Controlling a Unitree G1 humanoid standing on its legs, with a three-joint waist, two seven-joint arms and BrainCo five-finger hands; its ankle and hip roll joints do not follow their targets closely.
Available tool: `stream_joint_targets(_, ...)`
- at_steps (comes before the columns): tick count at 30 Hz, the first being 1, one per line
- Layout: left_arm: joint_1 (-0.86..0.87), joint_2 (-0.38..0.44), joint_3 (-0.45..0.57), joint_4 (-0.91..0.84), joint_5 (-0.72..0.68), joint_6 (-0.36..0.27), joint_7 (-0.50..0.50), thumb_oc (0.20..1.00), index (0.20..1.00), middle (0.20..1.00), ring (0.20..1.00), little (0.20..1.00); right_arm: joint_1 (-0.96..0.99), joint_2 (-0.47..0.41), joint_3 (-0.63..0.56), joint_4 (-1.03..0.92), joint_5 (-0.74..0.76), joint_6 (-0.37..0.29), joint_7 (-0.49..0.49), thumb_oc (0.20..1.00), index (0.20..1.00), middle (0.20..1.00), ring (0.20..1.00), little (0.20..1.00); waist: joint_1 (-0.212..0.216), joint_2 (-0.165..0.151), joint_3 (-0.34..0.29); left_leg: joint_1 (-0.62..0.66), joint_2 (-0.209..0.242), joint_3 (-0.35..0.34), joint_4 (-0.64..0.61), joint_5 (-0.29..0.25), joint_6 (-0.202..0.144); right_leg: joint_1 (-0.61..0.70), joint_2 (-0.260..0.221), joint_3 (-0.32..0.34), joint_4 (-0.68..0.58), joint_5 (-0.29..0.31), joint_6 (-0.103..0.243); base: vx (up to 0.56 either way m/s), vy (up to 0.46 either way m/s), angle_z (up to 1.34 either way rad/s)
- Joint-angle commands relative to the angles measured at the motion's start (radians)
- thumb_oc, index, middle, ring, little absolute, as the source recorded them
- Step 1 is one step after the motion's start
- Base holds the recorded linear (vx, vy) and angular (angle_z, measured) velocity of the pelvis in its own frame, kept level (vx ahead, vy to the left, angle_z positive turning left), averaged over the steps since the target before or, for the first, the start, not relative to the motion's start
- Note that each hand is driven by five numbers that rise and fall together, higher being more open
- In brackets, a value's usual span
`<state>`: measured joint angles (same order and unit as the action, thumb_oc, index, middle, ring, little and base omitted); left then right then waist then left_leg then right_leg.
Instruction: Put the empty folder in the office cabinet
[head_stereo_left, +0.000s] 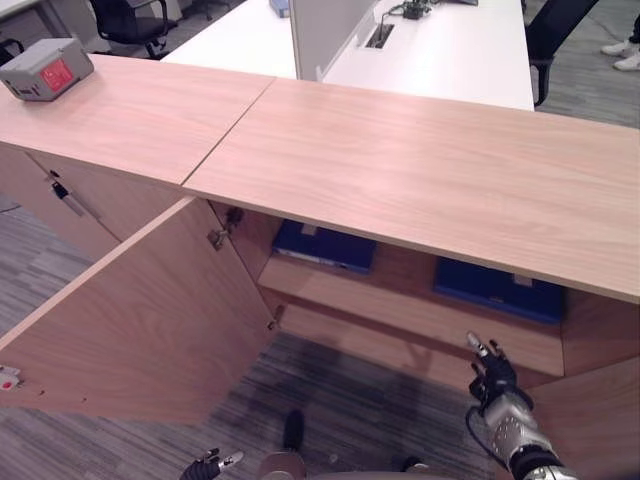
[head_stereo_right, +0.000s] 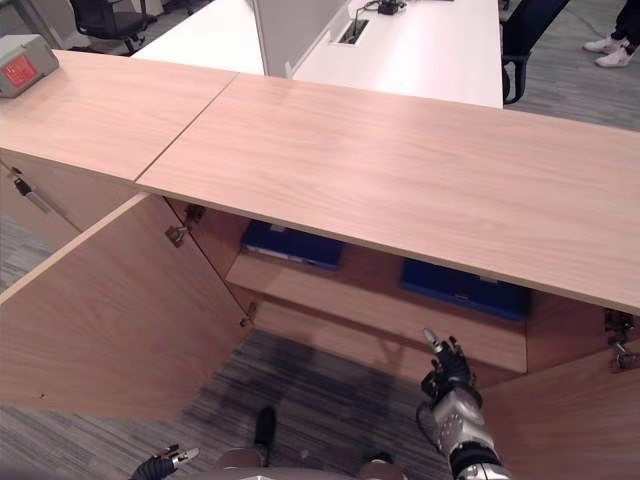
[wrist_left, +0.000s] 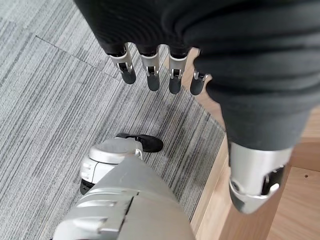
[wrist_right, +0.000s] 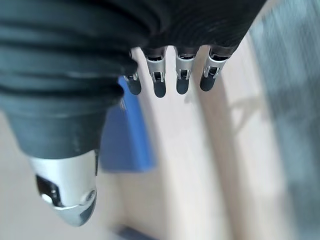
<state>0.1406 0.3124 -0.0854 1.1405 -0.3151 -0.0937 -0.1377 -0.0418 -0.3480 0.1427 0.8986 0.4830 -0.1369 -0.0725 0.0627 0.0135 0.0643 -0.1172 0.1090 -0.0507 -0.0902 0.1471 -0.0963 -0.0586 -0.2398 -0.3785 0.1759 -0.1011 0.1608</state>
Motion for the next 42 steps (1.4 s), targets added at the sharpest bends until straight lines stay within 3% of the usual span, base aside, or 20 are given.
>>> stream_joint_targets(1,-0.045,0.016,0.049,0.017,0.060,-0.049,0.027,1.000,1.000,1.000,1.000,1.000,-0.018,-0.022,0.049,-0.078,-0.252,0.003,0.021,1.000,1.000,1.000,1.000,1.000,0.020,-0.030,0.052,0.124,-0.001,0.031,0.004,-0.186,-0.028,0.016,-0.023,0.028,-0.057,0.079,0.052,-0.01,0.057,0.00)
stream_joint_targets(4,-0.057,0.020,0.041,-0.009,0.092,-0.061,0.052,1.000,1.000,1.000,1.000,1.000,-0.020,-0.033,0.151,-0.102,-0.409,0.008,0.022,1.000,1.000,1.000,1.000,1.000,0.035,-0.032,0.055,0.140,-0.009,0.038,0.008,-0.196,-0.011,0.003,-0.034,0.025,0.007,0.077,0.060,-0.03,0.094,-0.06)
stream_joint_targets(7,-0.052,0.023,0.031,-0.045,0.091,-0.070,0.056,1.000,1.000,1.000,1.000,1.000,-0.022,-0.011,0.174,-0.087,-0.422,0.012,0.023,1.000,1.000,1.000,1.000,1.000,0.038,-0.029,0.070,0.168,-0.016,0.053,0.012,-0.205,0.005,-0.032,-0.062,0.038,0.130,0.098,0.081,-0.03,0.090,-0.07)
stream_joint_targets(8,-0.059,0.027,0.023,-0.077,0.068,-0.078,0.066,1.000,1.000,1.000,1.000,1.000,-0.017,0.011,0.183,-0.089,-0.428,0.013,0.024,1.000,1.000,1.000,1.000,1.000,0.030,-0.021,0.089,0.180,-0.012,0.030,0.018,-0.198,0.012,-0.063,-0.046,0.102,0.212,0.132,0.101,-0.05,0.003,-0.08)
stream_joint_targets(9,-0.060,0.027,0.023,-0.078,0.068,-0.078,0.066,1.000,1.000,1.000,1.000,1.000,-0.018,0.011,0.183,-0.089,-0.428,0.013,0.024,1.000,1.000,1.000,1.000,1.000,0.030,-0.020,0.087,0.176,-0.012,0.029,0.017,-0.195,0.013,-0.065,-0.045,0.101,0.207,0.137,0.101,-0.05,-0.001,0.00)
stream_joint_targets(10,-0.065,0.030,0.016,-0.084,0.063,-0.082,0.070,1.000,1.000,1.000,1.000,1.000,-0.012,0.015,0.180,-0.087,-0.422,0.011,0.022,1.000,1.000,1.000,1.000,1.000,0.024,-0.016,0.088,0.173,-0.013,0.011,0.017,-0.192,0.014,-0.069,-0.022,0.144,0.197,0.119,0.101,0.00,0.032,0.21)
stream_joint_targets(11,-0.093,0.034,0.001,-0.102,0.028,-0.082,0.075,1.000,1.000,1.000,1.000,1.000,-0.003,0.017,0.187,-0.091,-0.395,0.004,0.021,1.000,1.000,1.000,1.000,1.000,-0.005,-0.009,0.089,0.164,-0.025,-0.044,0.026,-0.179,0.021,-0.068,0.079,0.301,0.149,0.013,0.084,0.00,0.030,0.42)
stream_joint_targets(12,-0.093,0.034,0.001,-0.102,0.028,-0.082,0.075,1.000,1.000,1.000,1.000,1.000,-0.003,0.017,0.187,-0.091,-0.395,0.004,0.021,1.000,1.000,1.000,1.000,1.000,-0.005,-0.008,0.087,0.159,-0.023,-0.044,0.026,-0.177,0.021,-0.070,0.081,0.301,0.145,0.018,0.084,0.03,0.013,0.61)
stream_joint_targets(13,-0.127,0.048,-0.008,-0.101,0.020,-0.089,0.086,1.000,1.000,1.000,1.000,1.000,-0.006,0.017,0.194,-0.085,-0.371,-0.001,0.018,1.000,1.000,1.000,1.000,1.000,-0.009,-0.017,0.084,0.140,-0.058,-0.077,0.037,-0.170,0.021,-0.033,0.119,0.349,0.050,-0.007,0.040,0.06,-0.072,1.34)
stream_joint_targets(16,-0.122,0.043,0.003,-0.100,0.005,-0.092,0.087,1.000,1.000,1.000,1.000,1.000,0.020,0.010,0.191,-0.100,-0.360,0.000,0.025,1.000,1.000,1.000,1.000,1.000,-0.019,-0.019,0.074,0.132,-0.061,-0.117,0.048,-0.165,0.004,0.032,0.128,0.328,-0.026,-0.016,0.018,0.05,-0.146,1.55)
stream_joint_targets(22,-0.111,0.010,0.016,-0.073,-0.025,-0.087,0.101,1.000,1.000,1.000,1.000,1.000,-0.004,-0.030,0.197,-0.090,-0.378,-0.002,0.014,1.000,1.000,1.000,1.000,1.000,0.007,-0.011,0.075,0.056,-0.058,-0.173,0.089,-0.129,-0.039,0.096,0.110,0.264,-0.127,0.003,0.000,-0.04,-0.074,0.78)
stream_joint_targets(23,-0.113,0.005,0.011,-0.077,-0.028,-0.085,0.101,1.000,1.000,1.000,1.000,1.000,-0.010,-0.039,0.188,-0.089,-0.374,-0.002,0.007,1.000,1.000,1.000,1.000,1.000,0.002,-0.012,0.084,0.023,-0.052,-0.138,0.119,-0.122,-0.049,0.103,0.097,0.238,-0.138,0.005,0.002,-0.16,0.047,0.91)
stream_joint_targets(24,-0.117,0.000,0.007,-0.081,-0.034,-0.082,0.100,1.000,1.000,1.000,1.000,1.000,-0.021,-0.046,0.180,-0.087,-0.367,-0.004,0.002,1.000,1.000,1.000,1.000,1.000,-0.006,-0.015,0.095,0.003,-0.027,-0.050,0.149,-0.117,-0.053,0.108,0.081,0.213,-0.139,0.007,0.006,-0.19,0.096,0.89)
stream_joint_targets(26,-0.100,-0.003,0.015,-0.111,-0.032,-0.076,0.091,1.000,1.000,1.000,1.000,1.000,-0.037,-0.048,0.170,-0.083,-0.345,-0.002,-0.005,1.000,1.000,1.000,1.000,1.000,-0.021,-0.023,0.092,0.018,0.067,0.143,0.197,-0.130,-0.053,0.100,0.055,0.178,-0.153,0.039,0.007,-0.18,0.129,1.15)
stream_joint_targets(28,-0.088,-0.007,0.015,-0.113,-0.023,-0.076,0.096,1.000,1.000,1.000,1.000,1.000,-0.034,-0.047,0.159,-0.072,-0.341,0.000,-0.003,1.000,1.000,1.000,1.000,1.000,-0.025,-0.025,0.085,0.048,0.097,0.142,0.210,-0.138,-0.065,0.113,0.037,0.157,-0.155,0.050,0.008,-0.06,0.150,0.69)
stream_joint_targets(30,-0.091,-0.008,0.013,-0.093,-0.005,-0.070,0.101,1.000,1.000,1.000,1.000,1.000,-0.016,-0.044,0.135,-0.073,-0.329,0.006,0.002,1.000,1.000,1.000,1.000,1.000,-0.042,-0.016,0.055,0.110,0.152,0.179,0.172,-0.131,-0.087,0.115,0.004,0.087,-0.143,0.061,0.015,-0.05,0.271,0.58)
stream_joint_targets(32,-0.092,-0.009,0.011,-0.088,0.000,-0.067,0.098,1.000,1.000,1.000,1.000,1.000,-0.008,-0.039,0.129,-0.072,-0.328,0.009,0.005,1.000,1.000,1.000,1.000,1.000,-0.048,-0.008,0.044,0.130,0.153,0.187,0.136,-0.128,-0.093,0.117,0.002,0.072,-0.138,0.061,0.018,0.00,0.193,1.14)
stream_joint_targets(33,-0.095,-0.003,0.000,-0.088,0.014,-0.061,0.090,1.000,1.000,1.000,1.000,1.000,0.003,-0.037,0.117,-0.088,-0.329,0.013,0.004,1.000,1.000,1.000,1.000,1.000,-0.047,-0.006,0.033,0.132,0.132,0.182,0.100,-0.129,-0.089,0.119,-0.011,0.056,-0.134,0.074,0.027,0.00,0.358,1.34)
stream_joint_targets(40,-0.129,0.029,-0.016,-0.095,0.055,-0.061,0.088,1.000,1.000,1.000,1.000,1.000,-0.016,0.007,0.086,-0.079,-0.312,0.022,-0.008,1.000,1.000,1.000,1.000,1.000,-0.032,-0.041,0.024,0.135,0.041,0.168,0.083,-0.186,-0.040,0.097,-0.108,0.055,-0.122,0.153,0.081,-0.02,0.264,0.33)
stream_joint_targets(42,-0.138,0.051,-0.004,-0.119,0.047,-0.063,0.090,1.000,1.000,1.000,1.000,1.000,-0.030,0.029,0.089,-0.072,-0.310,0.025,-0.011,1.000,1.000,1.000,1.000,1.000,-0.018,-0.046,0.037,0.138,0.012,0.177,0.083,-0.203,-0.010,0.065,-0.136,0.053,-0.051,0.163,0.088,-0.04,0.248,-0.06)
